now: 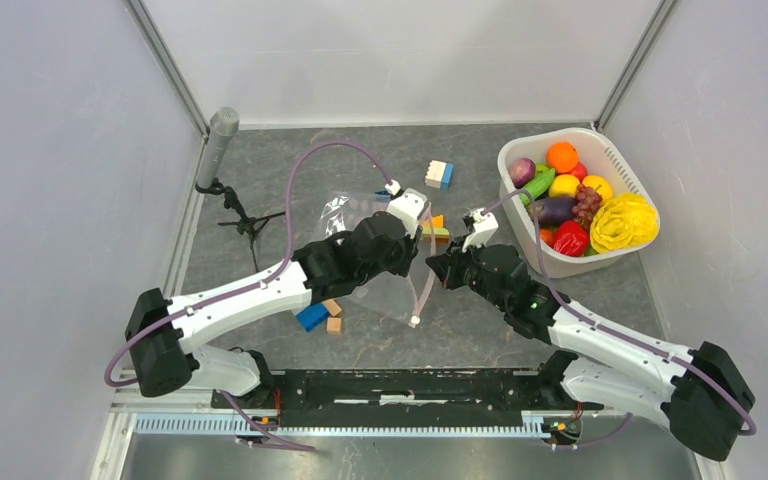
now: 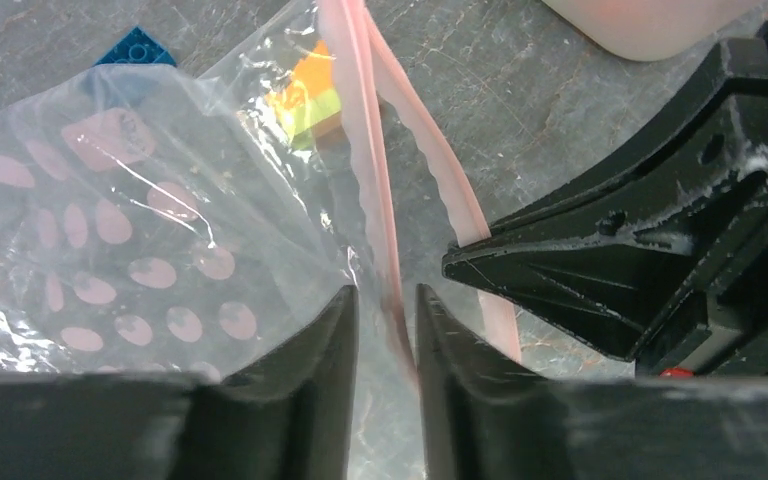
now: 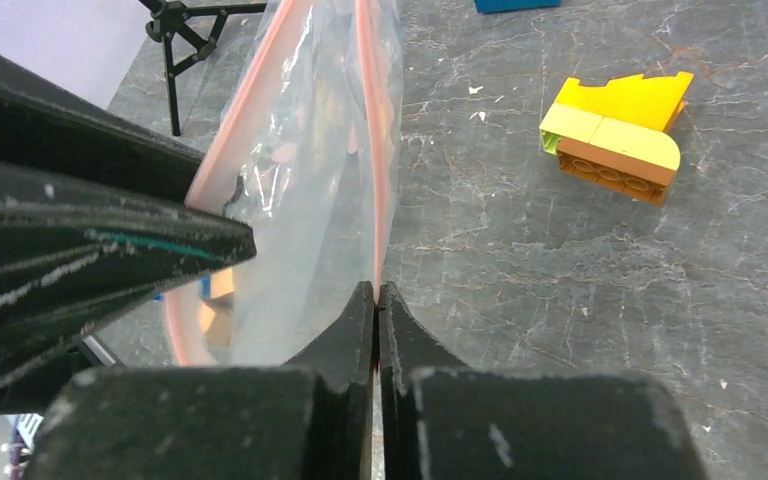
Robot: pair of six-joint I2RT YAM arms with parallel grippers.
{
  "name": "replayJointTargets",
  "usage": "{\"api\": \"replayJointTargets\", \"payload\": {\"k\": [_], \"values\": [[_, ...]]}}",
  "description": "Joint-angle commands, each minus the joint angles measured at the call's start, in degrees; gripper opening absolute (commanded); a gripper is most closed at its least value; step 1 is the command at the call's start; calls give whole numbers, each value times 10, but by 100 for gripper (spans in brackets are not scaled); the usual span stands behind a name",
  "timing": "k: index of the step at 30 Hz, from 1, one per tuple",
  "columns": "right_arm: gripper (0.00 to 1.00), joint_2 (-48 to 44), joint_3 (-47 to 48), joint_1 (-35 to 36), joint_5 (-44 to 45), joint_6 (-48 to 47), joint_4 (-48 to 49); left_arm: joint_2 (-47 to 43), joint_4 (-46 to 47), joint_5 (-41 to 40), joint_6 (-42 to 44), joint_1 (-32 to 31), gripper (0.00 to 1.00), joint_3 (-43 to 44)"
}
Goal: Place the food in the zip-top bag and seal the zipper
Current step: Open the zipper of the food storage bag at the center of the board.
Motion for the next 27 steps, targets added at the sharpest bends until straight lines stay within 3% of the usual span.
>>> {"api": "replayJointTargets", "payload": {"k": [1, 4, 7, 12, 21, 27], "values": [[0, 1, 15, 0, 16, 20, 39, -24, 0, 3, 24, 2, 48, -8], [0, -5, -3, 0, 10, 58, 77, -10, -16, -20, 14, 1, 62, 0], [0, -13, -29, 0, 19, 110, 113, 8, -34, -54, 1, -8, 70, 7], [0, -13, -37, 0, 47, 158, 120, 3, -33, -78, -25, -34, 76, 1], [0, -27, -44, 0, 80, 210, 124, 16, -39, -123, -44, -64, 75, -9], [0, -39, -48, 0, 79, 210, 108, 16, -38, -181, -51, -72, 63, -28]]}}
